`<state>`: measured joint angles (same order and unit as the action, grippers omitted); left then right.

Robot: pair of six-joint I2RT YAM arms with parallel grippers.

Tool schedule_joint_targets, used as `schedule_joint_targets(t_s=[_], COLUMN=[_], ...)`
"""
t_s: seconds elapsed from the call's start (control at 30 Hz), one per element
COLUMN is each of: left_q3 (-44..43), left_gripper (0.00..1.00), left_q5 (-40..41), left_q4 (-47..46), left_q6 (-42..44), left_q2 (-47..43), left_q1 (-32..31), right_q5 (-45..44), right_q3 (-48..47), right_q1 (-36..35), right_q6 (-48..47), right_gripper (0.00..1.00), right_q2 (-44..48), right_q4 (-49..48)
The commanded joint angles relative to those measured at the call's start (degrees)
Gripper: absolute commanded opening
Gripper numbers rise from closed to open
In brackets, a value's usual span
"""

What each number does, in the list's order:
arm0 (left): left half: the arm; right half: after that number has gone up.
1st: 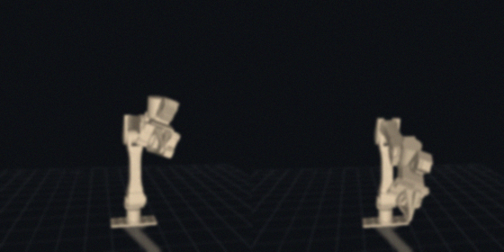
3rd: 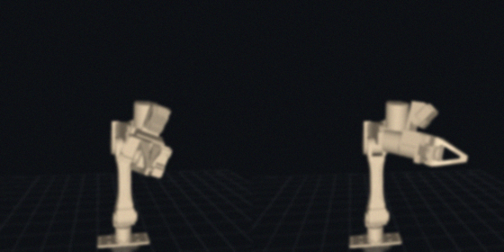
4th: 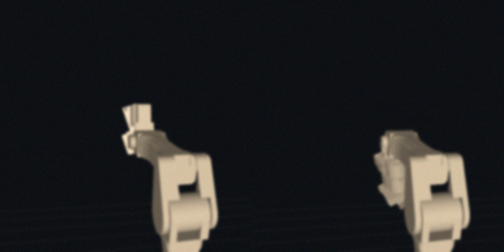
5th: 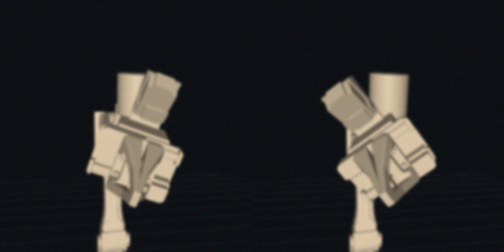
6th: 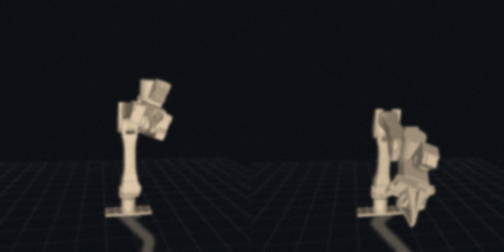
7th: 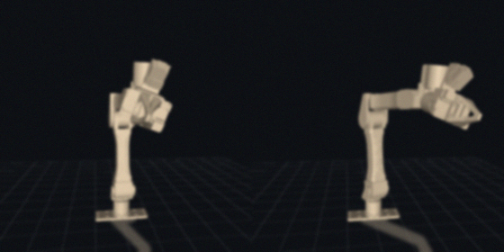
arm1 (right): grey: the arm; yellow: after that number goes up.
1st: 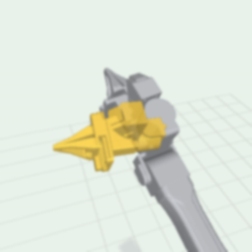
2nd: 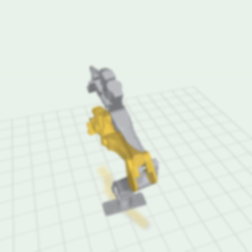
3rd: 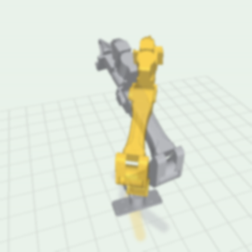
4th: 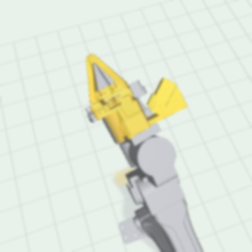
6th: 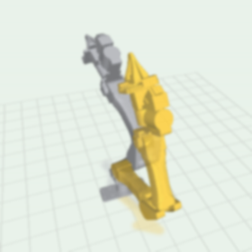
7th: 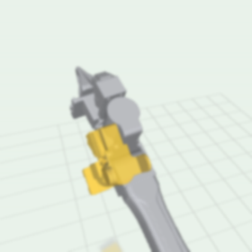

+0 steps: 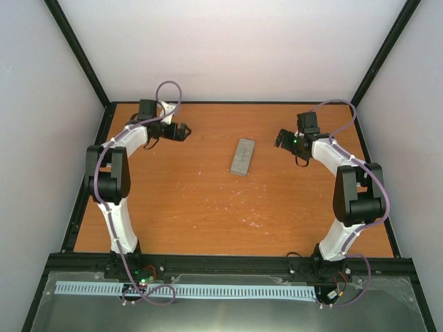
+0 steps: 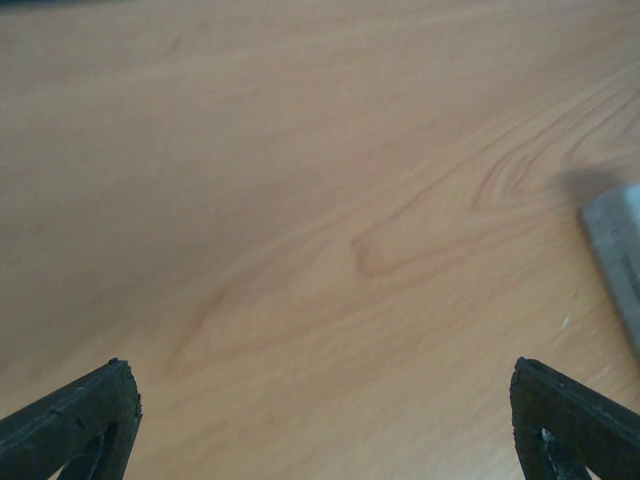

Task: Organize the sunglasses
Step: Reset both arms

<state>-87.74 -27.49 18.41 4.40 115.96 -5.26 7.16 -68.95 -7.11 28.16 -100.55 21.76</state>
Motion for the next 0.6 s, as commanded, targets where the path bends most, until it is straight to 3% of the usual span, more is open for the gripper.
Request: schedule_joint_targets(t_s=[0.0,0.13,0.57], left_q3=[8.88,14.86,21.19], left_gripper=[1.00,0.99,0.99], left_q5=[3.76,4.92,8.42], left_q4=[-5.31,-6.98,-8.75], left_q6=[-1.87,-1.77,-1.94], left_q2=[-7.40,-10.71,-12.02], left_q1=[1.45,2.66,5.52], right_q5=[-5.91,-7.48,-13.44], right_q3=[-2.13,-3.31,-2.51], right_q1=[0.06,0.04,0.00], right_q6=[2.09,3.48,8.42], right_gripper=[1.00,1.00,1.00], right_q2=[-1.76,-3.24,-3.63], right_q4=[2.76,4.25,8.72])
